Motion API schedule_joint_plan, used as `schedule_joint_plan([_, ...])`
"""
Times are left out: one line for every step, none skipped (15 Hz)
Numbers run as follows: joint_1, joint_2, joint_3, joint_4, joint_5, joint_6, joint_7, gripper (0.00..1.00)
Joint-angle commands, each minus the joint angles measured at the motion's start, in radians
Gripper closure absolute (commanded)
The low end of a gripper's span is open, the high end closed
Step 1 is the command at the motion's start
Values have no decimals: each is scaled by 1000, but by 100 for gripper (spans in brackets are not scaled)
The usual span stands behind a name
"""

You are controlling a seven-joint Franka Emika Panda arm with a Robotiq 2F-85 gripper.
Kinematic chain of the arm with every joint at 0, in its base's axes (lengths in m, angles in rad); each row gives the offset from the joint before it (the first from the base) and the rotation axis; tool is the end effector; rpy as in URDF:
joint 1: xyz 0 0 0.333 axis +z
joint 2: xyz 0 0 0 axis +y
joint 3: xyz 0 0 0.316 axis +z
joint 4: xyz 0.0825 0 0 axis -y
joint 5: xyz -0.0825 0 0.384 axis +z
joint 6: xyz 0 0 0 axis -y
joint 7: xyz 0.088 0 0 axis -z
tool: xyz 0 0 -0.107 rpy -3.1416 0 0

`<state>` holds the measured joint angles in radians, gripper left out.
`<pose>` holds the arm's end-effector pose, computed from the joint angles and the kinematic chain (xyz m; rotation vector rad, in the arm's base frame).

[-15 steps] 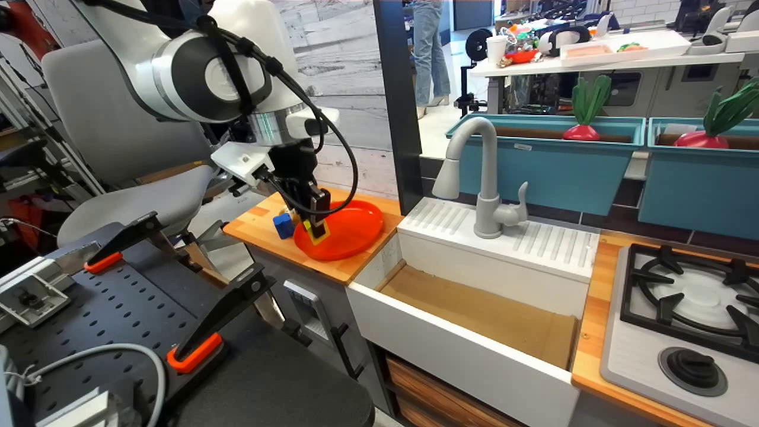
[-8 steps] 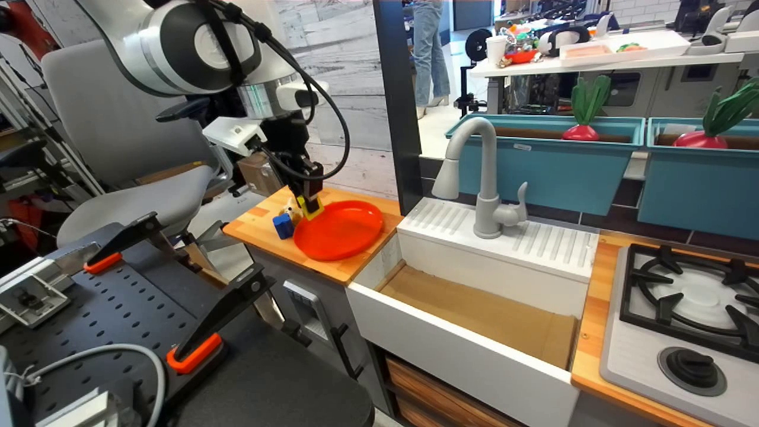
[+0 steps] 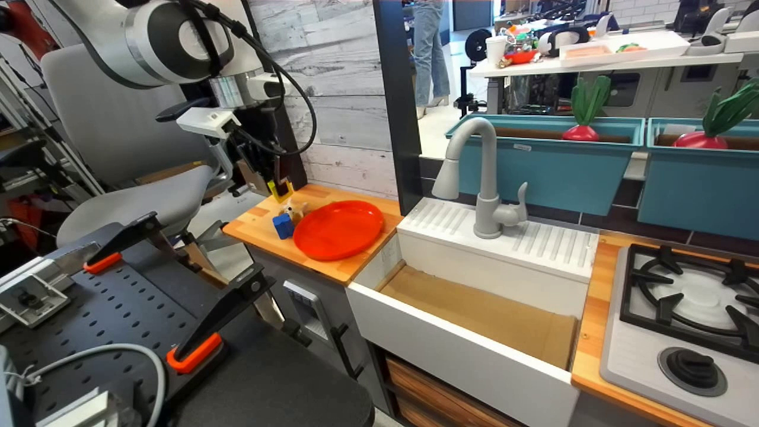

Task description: Remove the yellow block from the orange plate

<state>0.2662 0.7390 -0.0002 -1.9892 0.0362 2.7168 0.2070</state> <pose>0.5700 0.1539 0.0845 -3.1297 -0.0407 0.0227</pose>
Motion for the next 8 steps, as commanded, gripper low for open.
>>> schedule_joint_plan([52,74,1,110,-40,-91,36,92])
schedule_joint_plan([62,93,3,135,-47,-111,40,92])
schedule_joint_plan([75,119,4,167,-53,-134,45,92])
schedule_joint_plan([83,143,6,197,-59,-153,47,92])
schedule_joint_plan([89,168,9,228,-64,-176,47,92])
schedule_joint_plan([95,196,11,263,-69,-196,46,92])
schedule_joint_plan([99,220,14,294,-73,-218,44,92])
schedule_joint_plan([102,244,19,327,-74,-237,40,92])
